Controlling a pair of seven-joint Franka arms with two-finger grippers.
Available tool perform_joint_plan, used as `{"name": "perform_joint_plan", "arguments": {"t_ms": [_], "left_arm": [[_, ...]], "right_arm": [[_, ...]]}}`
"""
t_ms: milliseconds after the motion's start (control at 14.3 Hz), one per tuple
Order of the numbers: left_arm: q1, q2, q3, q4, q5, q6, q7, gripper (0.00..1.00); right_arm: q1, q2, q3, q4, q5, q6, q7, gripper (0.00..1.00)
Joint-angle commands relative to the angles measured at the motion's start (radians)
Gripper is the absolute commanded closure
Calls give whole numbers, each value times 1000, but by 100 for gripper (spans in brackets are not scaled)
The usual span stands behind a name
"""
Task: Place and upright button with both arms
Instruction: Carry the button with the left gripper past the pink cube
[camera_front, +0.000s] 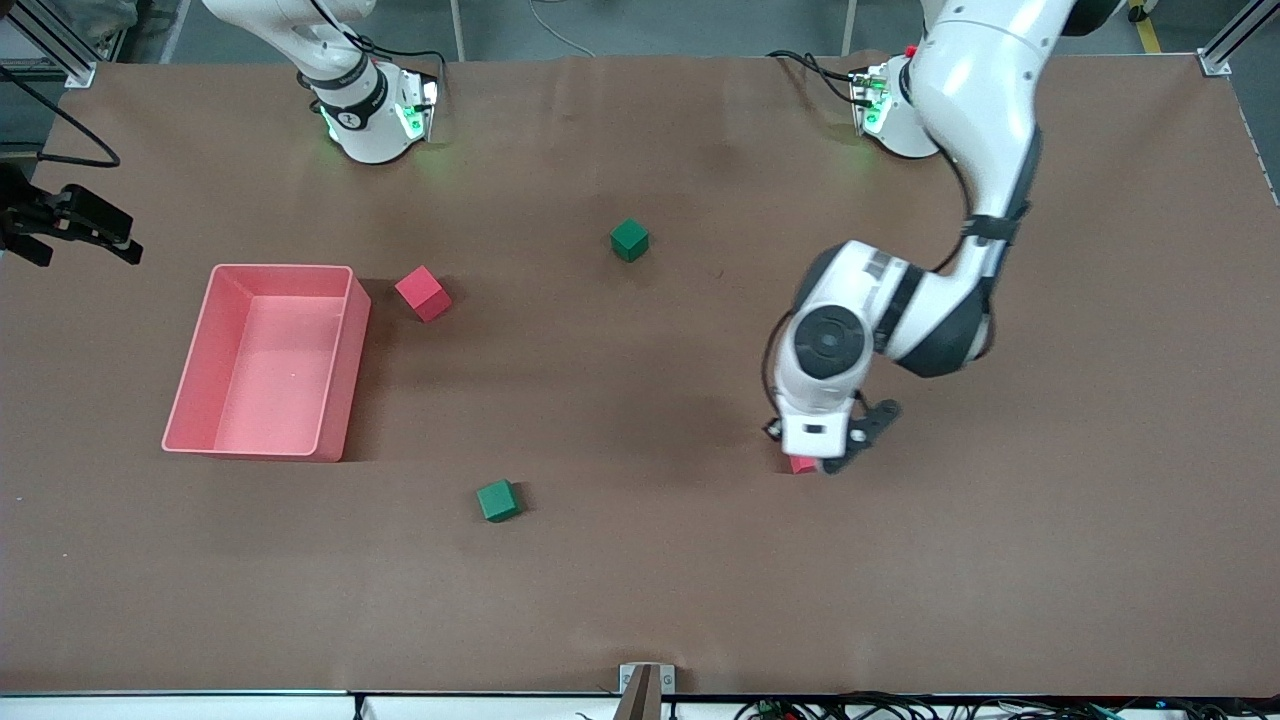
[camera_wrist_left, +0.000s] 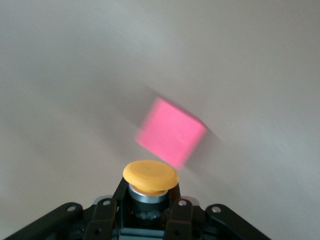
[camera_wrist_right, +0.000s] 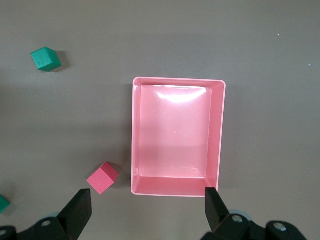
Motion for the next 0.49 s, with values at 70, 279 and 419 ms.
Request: {"name": "perform_joint_plan", "arguments": {"t_ms": [70, 279, 419], "left_arm": [[104, -90, -7, -45, 85, -103, -45, 100], [177, -104, -8, -90, 218, -115, -215, 100], [214, -107, -12, -148, 384, -103, -260, 100]], "right_arm": [[1, -18, -3, -23, -6, 11, -7, 0], [-4, -15, -5, -22, -11, 15, -1, 0], [-14, -13, -8, -19, -11, 14, -2, 0]]}}
